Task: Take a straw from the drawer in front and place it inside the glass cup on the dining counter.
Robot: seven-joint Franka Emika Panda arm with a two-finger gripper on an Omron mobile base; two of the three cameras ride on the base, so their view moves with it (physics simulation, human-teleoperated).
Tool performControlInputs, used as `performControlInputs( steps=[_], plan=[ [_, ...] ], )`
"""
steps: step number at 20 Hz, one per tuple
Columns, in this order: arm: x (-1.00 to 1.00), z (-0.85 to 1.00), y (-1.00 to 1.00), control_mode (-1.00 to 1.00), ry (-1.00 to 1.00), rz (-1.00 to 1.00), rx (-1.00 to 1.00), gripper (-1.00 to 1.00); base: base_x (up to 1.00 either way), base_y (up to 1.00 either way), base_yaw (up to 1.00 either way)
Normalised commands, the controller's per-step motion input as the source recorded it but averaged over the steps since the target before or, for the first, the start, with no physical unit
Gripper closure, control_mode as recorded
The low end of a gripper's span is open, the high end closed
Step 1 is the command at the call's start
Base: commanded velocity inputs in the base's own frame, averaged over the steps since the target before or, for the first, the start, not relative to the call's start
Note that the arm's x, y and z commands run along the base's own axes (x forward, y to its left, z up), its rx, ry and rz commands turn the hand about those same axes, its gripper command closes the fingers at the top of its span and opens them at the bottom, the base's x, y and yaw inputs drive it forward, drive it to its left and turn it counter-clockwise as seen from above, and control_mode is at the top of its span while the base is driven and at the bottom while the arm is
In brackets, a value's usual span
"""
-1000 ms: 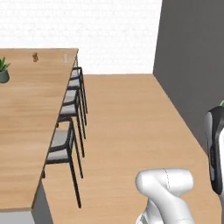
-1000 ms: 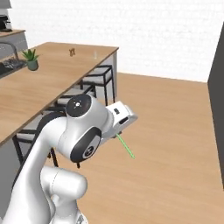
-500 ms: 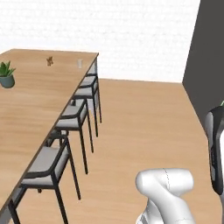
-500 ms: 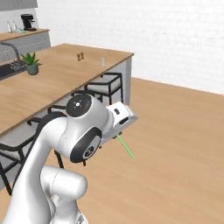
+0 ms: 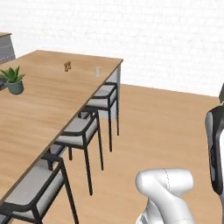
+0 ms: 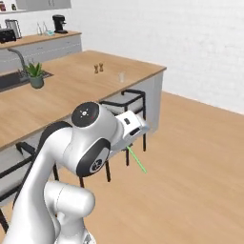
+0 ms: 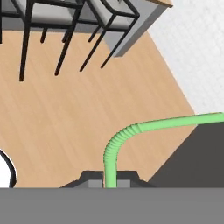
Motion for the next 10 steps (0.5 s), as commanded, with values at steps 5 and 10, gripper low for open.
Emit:
performControlInputs(
  steps=[5,10],
  plan=[
    [0.00,0.00,0.00,1.00,0.00,0.00,0.00,1.00,0.92,-0.72,0.37],
    [0.00,0.00,0.00,1.00,0.00,0.00,0.00,1.00,0.95,-0.70,0.37]
  ],
)
